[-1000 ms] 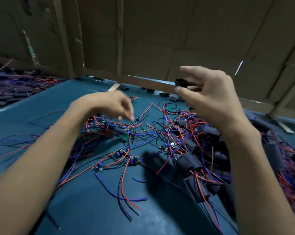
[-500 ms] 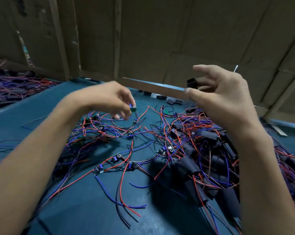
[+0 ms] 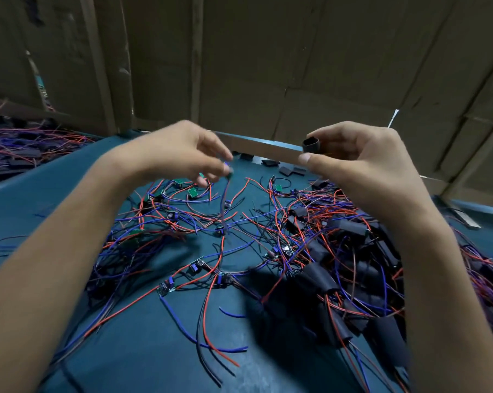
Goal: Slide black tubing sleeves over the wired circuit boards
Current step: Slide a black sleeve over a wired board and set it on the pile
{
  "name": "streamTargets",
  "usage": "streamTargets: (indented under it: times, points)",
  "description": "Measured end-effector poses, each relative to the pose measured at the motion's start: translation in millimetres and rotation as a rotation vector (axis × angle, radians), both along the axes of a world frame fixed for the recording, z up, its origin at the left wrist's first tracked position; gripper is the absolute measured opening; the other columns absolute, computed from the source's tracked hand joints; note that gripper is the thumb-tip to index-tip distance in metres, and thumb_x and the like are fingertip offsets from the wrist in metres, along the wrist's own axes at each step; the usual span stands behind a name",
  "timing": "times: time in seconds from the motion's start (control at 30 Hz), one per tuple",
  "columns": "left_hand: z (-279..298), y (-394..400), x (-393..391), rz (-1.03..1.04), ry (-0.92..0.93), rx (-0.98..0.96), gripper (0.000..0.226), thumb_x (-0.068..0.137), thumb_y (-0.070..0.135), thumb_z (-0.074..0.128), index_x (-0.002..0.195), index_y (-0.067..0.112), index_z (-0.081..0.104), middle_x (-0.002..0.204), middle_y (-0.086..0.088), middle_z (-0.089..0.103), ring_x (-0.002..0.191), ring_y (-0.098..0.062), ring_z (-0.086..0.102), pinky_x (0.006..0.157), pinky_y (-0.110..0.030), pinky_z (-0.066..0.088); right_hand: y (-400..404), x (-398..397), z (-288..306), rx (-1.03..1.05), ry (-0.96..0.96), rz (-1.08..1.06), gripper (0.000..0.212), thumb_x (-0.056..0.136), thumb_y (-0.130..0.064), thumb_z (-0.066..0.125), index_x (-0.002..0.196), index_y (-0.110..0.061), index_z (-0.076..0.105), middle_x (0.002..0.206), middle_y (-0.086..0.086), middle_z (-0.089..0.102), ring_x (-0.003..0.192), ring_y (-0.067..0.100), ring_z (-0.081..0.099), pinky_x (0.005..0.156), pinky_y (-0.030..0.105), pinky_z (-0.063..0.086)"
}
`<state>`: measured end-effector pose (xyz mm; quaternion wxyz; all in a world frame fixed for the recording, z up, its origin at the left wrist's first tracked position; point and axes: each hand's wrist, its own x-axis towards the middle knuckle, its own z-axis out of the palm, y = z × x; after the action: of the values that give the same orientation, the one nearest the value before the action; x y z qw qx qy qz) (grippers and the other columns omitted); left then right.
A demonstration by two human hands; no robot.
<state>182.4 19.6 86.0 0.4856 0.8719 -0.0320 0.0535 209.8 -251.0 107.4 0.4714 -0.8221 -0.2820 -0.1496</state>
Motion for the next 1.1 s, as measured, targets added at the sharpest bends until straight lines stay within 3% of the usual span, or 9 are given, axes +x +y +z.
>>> streamTargets:
  times: [0.07,0.13,0.3,0.4,0.47,0.63,0.83,0.97,1.1]
  points:
    - [-8,2,6,0.128,0.051,0.407,0.038,0.089,0.024,0.076,0.123,0.021,0.061,0.105,0.001,0.068,0.077,-0.016,0.067,0.078,-0.031,0.057,-1,2,-1,-0.009,-0.002,-0.026,0.02,0.081,-0.023,0.084,0.1,-0.02,0.077,0.087,-0.007,0.077,0.083,0.004,0.074,0.082,0.03,0.06]
    - [-12,1,6,0.135,0.149,0.736,0.038,0.084,0.037,0.08,0.116,0.028,0.062,0.109,0.002,0.064,0.093,-0.02,0.063,0.085,-0.029,0.051,-2,3,-1,-0.011,-0.003,-0.034,0.02,0.081,-0.024,0.084,0.1,-0.021,0.077,0.086,-0.008,0.077,0.08,0.002,0.073,0.076,0.026,0.058]
    - [-34,-26,-5,-0.308,0.705,0.764,0.032,0.074,0.034,0.088,0.098,0.027,0.069,0.091,0.0,0.076,0.068,-0.008,0.065,0.057,-0.023,0.05,-3,3,0,-0.031,-0.017,-0.03,0.022,0.081,-0.024,0.084,0.102,-0.021,0.077,0.087,-0.007,0.077,0.079,0.002,0.072,0.073,0.021,0.054]
    - [-48,-47,-6,-0.368,0.618,0.906,0.036,0.071,0.053,0.085,0.091,0.027,0.07,0.077,0.009,0.068,0.067,-0.009,0.059,0.064,-0.025,0.046,-4,3,1,-0.04,-0.016,-0.028,0.022,0.081,-0.024,0.084,0.102,-0.021,0.077,0.086,-0.008,0.077,0.078,0.001,0.072,0.073,0.021,0.054]
    - [-51,-57,-5,-0.329,0.523,0.951,0.051,0.069,0.063,0.081,0.097,0.021,0.07,0.083,0.004,0.069,0.068,-0.013,0.055,0.059,-0.025,0.041,-5,4,1,-0.037,-0.017,-0.03,0.022,0.081,-0.024,0.084,0.101,-0.022,0.077,0.085,-0.008,0.077,0.076,0.001,0.071,0.071,0.021,0.052]
    - [-61,-78,-7,-0.38,0.504,1.035,0.045,0.067,0.051,0.087,0.097,0.021,0.073,0.086,0.005,0.07,0.069,-0.011,0.056,0.055,-0.024,0.039,-7,4,2,-0.043,-0.024,-0.03,0.022,0.081,-0.025,0.083,0.101,-0.022,0.077,0.086,-0.007,0.077,0.073,0.004,0.07,0.068,0.025,0.052]
    - [-32,-58,-7,-0.3,0.277,0.813,0.013,0.075,0.042,0.081,0.084,0.036,0.073,0.065,0.02,0.063,0.054,0.005,0.053,0.05,-0.019,0.038,-10,6,3,-0.036,-0.045,-0.049,0.021,0.081,-0.026,0.083,0.1,-0.022,0.077,0.083,-0.008,0.076,0.069,0.001,0.069,0.068,0.028,0.055]
    - [-4,-37,-11,-0.2,0.011,0.431,0.015,0.076,0.038,0.084,0.086,0.031,0.076,0.076,0.012,0.071,0.064,0.001,0.061,0.061,-0.019,0.044,-16,9,4,0.006,-0.043,-0.073,0.02,0.079,-0.027,0.083,0.097,-0.022,0.078,0.083,-0.006,0.077,0.074,0.014,0.073,0.079,0.044,0.061]
    - [9,-28,-20,-0.129,-0.122,-0.029,0.017,0.078,0.006,0.083,0.086,0.012,0.069,0.087,-0.014,0.076,0.079,-0.017,0.071,0.075,-0.029,0.055,-20,10,4,0.028,-0.003,-0.048,0.017,0.08,-0.025,0.084,0.095,-0.022,0.078,0.081,-0.004,0.076,0.07,0.019,0.071,0.072,0.044,0.06]
